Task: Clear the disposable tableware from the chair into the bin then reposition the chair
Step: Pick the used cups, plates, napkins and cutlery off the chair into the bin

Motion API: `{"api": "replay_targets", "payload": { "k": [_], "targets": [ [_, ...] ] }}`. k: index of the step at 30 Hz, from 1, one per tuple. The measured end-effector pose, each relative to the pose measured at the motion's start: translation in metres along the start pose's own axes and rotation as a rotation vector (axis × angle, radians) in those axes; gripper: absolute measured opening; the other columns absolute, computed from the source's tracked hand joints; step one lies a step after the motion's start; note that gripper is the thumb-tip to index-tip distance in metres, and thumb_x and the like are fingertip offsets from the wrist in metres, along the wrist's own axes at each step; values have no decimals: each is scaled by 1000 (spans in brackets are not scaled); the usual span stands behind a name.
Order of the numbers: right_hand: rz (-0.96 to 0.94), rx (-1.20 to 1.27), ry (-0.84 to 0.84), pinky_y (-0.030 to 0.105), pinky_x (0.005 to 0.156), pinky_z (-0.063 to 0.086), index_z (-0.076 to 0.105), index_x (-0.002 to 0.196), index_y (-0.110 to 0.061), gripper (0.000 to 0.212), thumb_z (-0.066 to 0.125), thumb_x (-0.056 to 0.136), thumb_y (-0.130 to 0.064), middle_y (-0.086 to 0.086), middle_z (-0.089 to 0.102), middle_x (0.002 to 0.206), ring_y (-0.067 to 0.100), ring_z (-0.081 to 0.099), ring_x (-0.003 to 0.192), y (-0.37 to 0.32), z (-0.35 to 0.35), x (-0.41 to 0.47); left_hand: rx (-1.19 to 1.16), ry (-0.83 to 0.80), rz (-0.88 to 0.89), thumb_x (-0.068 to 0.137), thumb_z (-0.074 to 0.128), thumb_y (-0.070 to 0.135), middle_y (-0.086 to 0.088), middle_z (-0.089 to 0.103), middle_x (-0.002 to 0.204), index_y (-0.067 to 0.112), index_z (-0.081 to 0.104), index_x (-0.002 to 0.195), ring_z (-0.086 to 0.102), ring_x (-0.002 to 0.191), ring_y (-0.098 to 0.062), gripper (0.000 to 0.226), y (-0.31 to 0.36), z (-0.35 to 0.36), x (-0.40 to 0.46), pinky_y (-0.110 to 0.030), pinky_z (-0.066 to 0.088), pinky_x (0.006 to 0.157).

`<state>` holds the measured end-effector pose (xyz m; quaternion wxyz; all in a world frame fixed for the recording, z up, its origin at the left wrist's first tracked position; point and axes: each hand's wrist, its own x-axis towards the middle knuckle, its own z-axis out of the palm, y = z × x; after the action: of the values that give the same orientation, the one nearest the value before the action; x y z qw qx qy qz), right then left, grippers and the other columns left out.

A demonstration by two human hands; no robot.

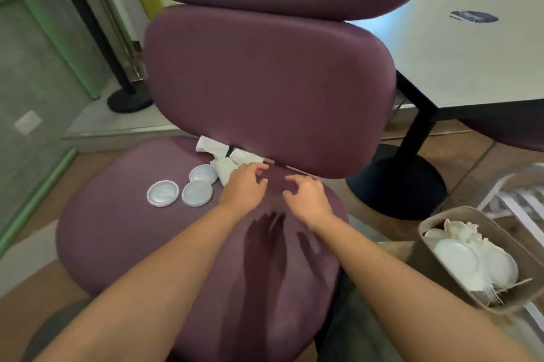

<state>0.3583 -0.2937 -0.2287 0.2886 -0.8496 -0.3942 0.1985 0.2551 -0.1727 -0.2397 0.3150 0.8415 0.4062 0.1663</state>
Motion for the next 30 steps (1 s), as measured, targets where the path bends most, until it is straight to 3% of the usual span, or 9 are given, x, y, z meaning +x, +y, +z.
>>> {"api": "replay_targets", "payload": {
  "k": [8,12,18,21,24,27,30],
  "targets": [
    [-61,-34,-101,34,103,36,51,138,-21,44,50,93,-23,5,50,135,27,34,126,-62,70,11,160,26,-123,90,58,25,-4,59,126,26,59,126,50,119,-25,36,-85,-59,-11,-40,41,101],
    [-57,-18,-171,36,103,39,52,136,-20,43,50,93,-22,3,49,136,24,33,128,-81,100,17,263,14,-203,93,55,22,-5,49,134,24,54,133,37,130,-27,40,-122,-78,-13,-43,37,105],
    [-6,-5,-213,39,99,46,53,135,-22,43,55,93,-30,1,50,133,21,45,125,-95,136,26,387,47,-185,94,53,20,-3,39,148,28,52,135,26,137,-27,42,-165,-91,-8,-40,36,104],
    [56,26,-215,41,91,51,55,129,-28,40,56,91,-39,0,54,124,22,55,115,-100,156,29,454,20,-217,88,49,6,-12,22,158,22,35,148,14,144,-34,63,-182,-92,-3,-41,24,116],
    [108,-16,-162,42,90,50,53,126,-25,40,53,91,-45,1,50,122,24,54,115,-103,171,35,501,-8,-254,86,45,3,-18,13,160,15,12,154,4,148,-35,77,-196,-90,1,-41,12,120],
    [121,-74,-115,41,91,46,42,137,-20,54,52,93,-49,3,44,132,25,46,125,-110,179,42,456,43,-295,87,48,2,-16,14,159,17,12,155,12,146,-35,78,-193,-86,0,-41,19,118],
    [129,-115,-117,42,90,46,41,137,-17,57,53,92,-51,5,44,134,27,47,124,-118,188,48,395,147,-293,86,58,4,-12,23,150,21,20,153,28,133,-32,80,-189,-88,-1,-39,34,105]
  ]
}}
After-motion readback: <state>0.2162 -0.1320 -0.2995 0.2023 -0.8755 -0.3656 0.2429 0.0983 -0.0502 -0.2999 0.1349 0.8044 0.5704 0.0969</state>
